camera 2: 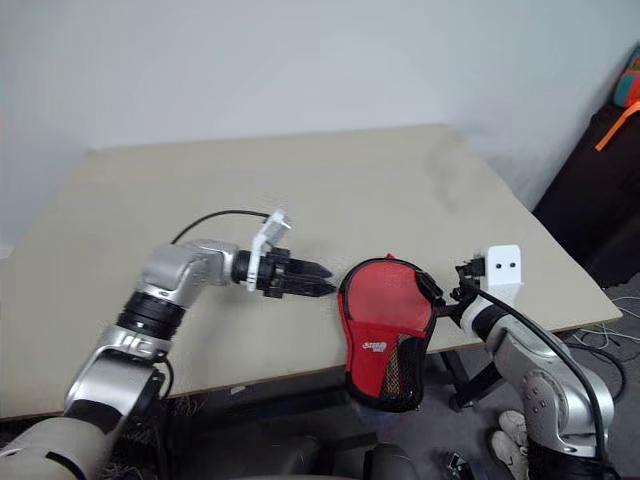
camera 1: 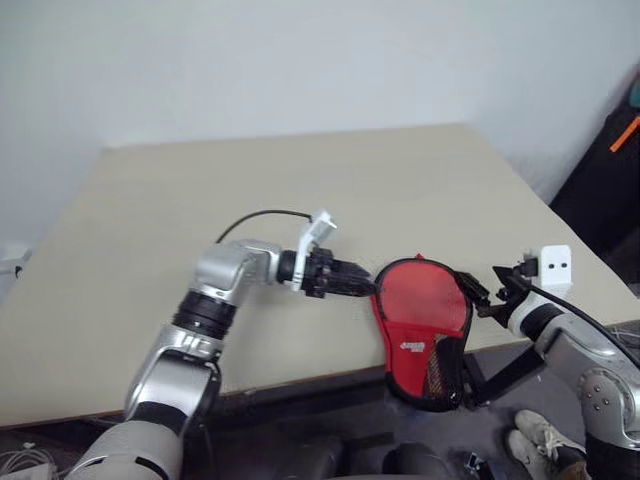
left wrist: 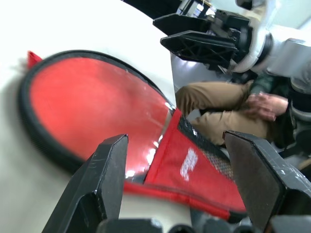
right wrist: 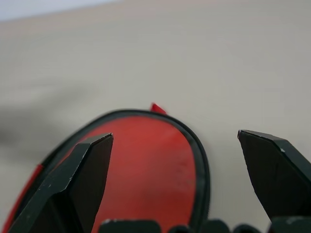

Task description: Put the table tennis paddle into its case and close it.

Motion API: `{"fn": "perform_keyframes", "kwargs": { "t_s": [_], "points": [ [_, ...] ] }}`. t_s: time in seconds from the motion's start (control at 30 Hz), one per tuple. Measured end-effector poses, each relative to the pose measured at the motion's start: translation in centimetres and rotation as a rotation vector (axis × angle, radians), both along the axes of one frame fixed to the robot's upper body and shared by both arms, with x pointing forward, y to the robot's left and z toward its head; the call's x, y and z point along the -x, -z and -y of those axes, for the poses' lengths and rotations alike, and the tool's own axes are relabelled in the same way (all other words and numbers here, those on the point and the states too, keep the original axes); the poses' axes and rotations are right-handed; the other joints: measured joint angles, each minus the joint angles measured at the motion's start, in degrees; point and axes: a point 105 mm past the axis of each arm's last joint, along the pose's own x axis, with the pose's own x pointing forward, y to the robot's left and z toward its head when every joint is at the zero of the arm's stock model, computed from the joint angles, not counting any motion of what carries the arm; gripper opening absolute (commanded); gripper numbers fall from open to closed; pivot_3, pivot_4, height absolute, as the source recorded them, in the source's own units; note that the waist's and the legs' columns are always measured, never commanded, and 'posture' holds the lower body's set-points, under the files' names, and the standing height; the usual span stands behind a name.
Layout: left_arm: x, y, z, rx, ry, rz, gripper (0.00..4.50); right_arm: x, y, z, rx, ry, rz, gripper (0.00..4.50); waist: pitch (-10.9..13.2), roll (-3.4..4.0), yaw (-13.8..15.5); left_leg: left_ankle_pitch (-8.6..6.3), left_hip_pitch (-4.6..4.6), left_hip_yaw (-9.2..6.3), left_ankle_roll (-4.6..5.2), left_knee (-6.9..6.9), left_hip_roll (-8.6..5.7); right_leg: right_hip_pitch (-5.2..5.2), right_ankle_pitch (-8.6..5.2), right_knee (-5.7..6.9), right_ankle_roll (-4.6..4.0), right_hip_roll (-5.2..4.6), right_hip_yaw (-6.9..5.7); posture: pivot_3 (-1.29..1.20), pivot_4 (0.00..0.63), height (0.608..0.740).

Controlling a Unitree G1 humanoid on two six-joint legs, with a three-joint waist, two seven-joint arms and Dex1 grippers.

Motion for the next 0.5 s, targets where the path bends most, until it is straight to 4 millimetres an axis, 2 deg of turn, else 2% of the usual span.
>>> {"fn": "perform_keyframes", "kwargs": {
  "t_s": [0.1,0.2,0.27,0.4,0.5],
  "points": [
    [-0.7,0.0,-2.5,-0.027,-0.036,0.087,3.35,0.1,-1.0,-1.5,-0.043,-0.098,0.075,4.46,0.01,0.0,-0.03,0.02,0.28,-0.02,0.08,-0.07,0.06,0.23,0.03,0.03,-0.06,0.05,0.0,0.0,0.0,0.74],
    [-1.4,0.9,-5.0,-0.054,-0.101,0.108,3.35,1.7,-1.3,-3.9,-0.021,-0.312,0.101,4.46,0.02,0.05,0.14,-0.05,0.37,-0.11,0.3,-0.07,0.07,0.32,0.05,0.04,-0.08,0.05,-0.11,0.0,0.0,0.74],
    [-1.3,2.2,-6.5,-0.093,-0.113,0.107,3.35,2.6,-1.4,-5.3,-0.016,-0.421,0.107,4.46,0.02,0.04,0.12,-0.03,0.35,-0.11,0.29,-0.07,0.06,0.31,0.06,0.03,-0.09,0.05,-0.08,0.0,0.0,0.74],
    [-0.4,5.2,-8.4,-0.174,-0.121,0.097,3.35,2.8,-1.4,-5.7,0.01,-0.456,0.115,4.46,0.02,0.01,0.21,0.12,0.32,-0.09,0.04,-0.06,0.05,0.3,0.07,0.01,-0.1,0.04,-0.04,0.0,0.0,0.74],
    [1.1,7.8,-9.5,-0.247,-0.096,0.066,3.35,2.5,-1.1,-5.6,0.022,-0.436,0.109,4.46,0.01,0.01,0.21,0.04,0.32,-0.09,0.16,-0.08,0.05,0.28,0.07,0.03,-0.11,0.04,-0.03,0.0,0.0,0.74]
  ]
}}
